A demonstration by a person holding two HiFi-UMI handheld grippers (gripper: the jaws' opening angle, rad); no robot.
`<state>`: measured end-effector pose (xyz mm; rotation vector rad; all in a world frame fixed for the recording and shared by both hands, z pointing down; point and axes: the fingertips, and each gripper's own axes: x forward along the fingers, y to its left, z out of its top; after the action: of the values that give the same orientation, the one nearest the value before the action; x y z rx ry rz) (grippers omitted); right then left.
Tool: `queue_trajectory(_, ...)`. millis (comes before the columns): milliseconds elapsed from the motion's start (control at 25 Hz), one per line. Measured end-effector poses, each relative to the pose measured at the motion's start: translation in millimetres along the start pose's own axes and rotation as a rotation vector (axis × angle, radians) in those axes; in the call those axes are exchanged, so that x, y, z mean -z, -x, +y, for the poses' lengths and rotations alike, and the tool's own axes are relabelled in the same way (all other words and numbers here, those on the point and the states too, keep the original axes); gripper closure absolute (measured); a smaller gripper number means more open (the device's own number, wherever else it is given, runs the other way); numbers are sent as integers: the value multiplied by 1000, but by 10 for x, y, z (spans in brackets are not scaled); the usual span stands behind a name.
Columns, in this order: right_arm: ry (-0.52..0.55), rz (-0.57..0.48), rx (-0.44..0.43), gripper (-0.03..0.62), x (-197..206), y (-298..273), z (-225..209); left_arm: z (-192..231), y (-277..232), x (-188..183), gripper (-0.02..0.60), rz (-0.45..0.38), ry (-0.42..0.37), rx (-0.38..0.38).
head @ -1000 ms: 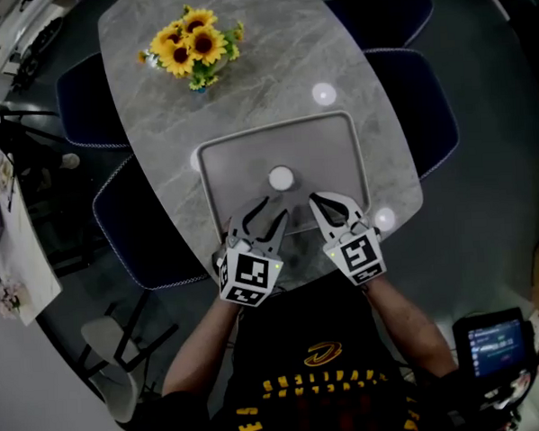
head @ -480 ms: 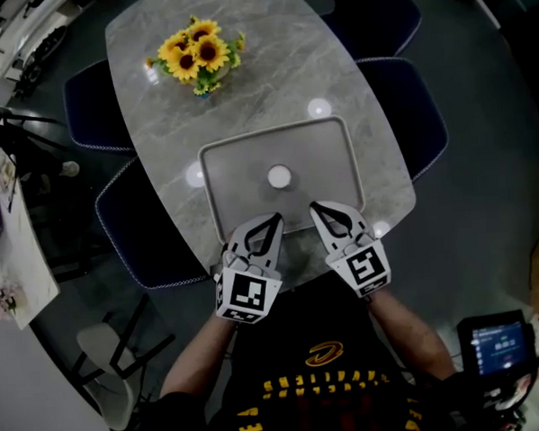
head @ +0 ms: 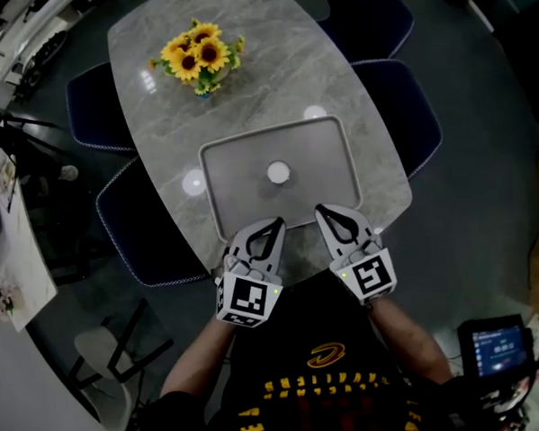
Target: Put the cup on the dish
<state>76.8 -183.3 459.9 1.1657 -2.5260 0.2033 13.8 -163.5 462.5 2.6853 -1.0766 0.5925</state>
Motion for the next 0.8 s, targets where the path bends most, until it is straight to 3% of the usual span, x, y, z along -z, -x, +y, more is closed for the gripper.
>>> queue_trajectory(200, 78, -27, 18, 588, -88, 77, 64, -44, 23, 79, 581, 9, 4, 9)
queue_trajectory(800, 17, -41, 10, 588, -141, 69, 102, 50, 92, 16, 581, -9, 1, -26)
